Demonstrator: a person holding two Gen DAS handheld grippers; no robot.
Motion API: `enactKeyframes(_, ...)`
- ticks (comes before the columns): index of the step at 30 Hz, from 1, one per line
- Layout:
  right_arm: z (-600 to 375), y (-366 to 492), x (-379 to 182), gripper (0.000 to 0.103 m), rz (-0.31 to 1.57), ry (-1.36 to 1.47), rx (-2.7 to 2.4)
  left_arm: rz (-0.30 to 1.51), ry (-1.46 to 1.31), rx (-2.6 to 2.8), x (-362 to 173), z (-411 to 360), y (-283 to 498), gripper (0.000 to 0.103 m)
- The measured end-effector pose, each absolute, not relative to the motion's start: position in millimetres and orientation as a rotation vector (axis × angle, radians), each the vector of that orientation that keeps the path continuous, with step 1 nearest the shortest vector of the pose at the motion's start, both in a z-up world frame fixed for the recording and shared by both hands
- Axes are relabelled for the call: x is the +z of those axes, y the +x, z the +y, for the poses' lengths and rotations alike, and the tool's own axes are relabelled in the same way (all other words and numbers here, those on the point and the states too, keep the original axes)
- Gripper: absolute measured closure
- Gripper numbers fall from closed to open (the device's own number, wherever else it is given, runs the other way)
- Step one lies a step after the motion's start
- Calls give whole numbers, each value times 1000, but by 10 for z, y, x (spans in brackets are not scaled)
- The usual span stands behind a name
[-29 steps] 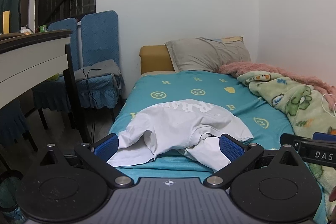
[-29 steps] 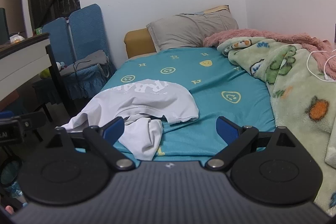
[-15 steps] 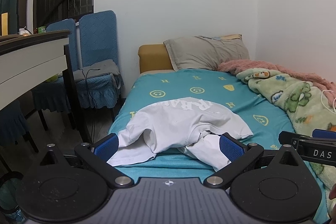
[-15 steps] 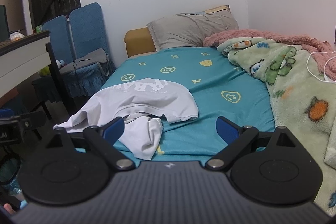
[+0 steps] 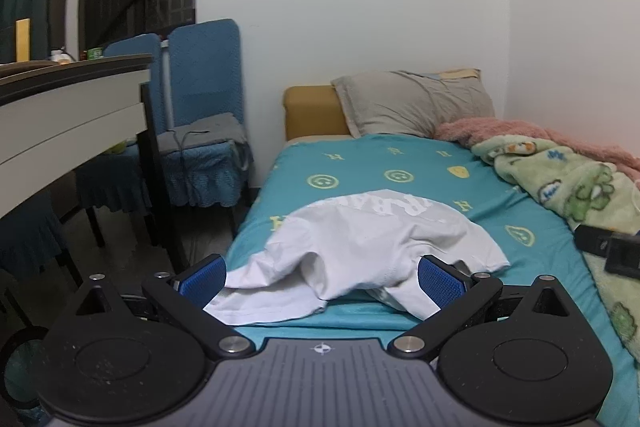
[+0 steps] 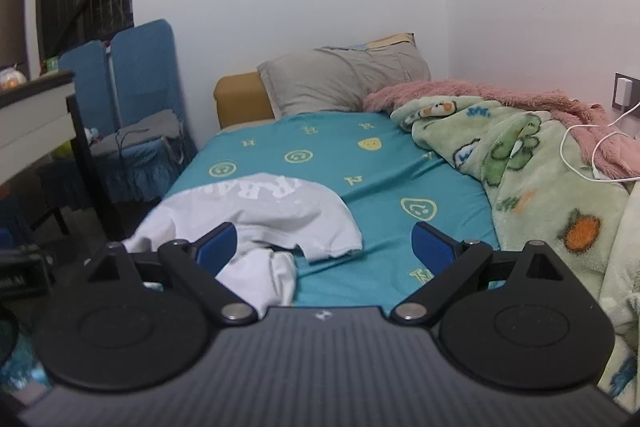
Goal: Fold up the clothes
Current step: 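Reach both grippers toward the crumpled white T-shirt on the bed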
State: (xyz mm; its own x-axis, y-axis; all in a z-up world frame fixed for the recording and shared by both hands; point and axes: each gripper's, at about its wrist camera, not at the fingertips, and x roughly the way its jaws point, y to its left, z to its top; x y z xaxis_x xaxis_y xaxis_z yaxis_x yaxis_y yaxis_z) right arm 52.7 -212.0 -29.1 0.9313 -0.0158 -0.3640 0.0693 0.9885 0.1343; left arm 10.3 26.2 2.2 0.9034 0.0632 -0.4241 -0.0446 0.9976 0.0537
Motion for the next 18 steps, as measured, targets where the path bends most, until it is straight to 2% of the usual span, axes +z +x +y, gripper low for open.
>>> enactKeyframes(6, -1749, 604, 103, 7, 315, 223, -87, 413, 62, 136, 23, 433, 83, 0)
enactKeyframes(12, -1510, 647, 720, 7, 156, 184, -95, 426, 44, 146, -31, 569, 89, 0)
enactKeyframes(15, -1722, 697, 795, 7, 137, 157, -68, 439, 47, 114, -70, 557, 110, 0)
enactKeyframes(18, -2113, 770, 650, 7, 202, 209, -65, 454, 77, 64, -133, 409, 195, 0)
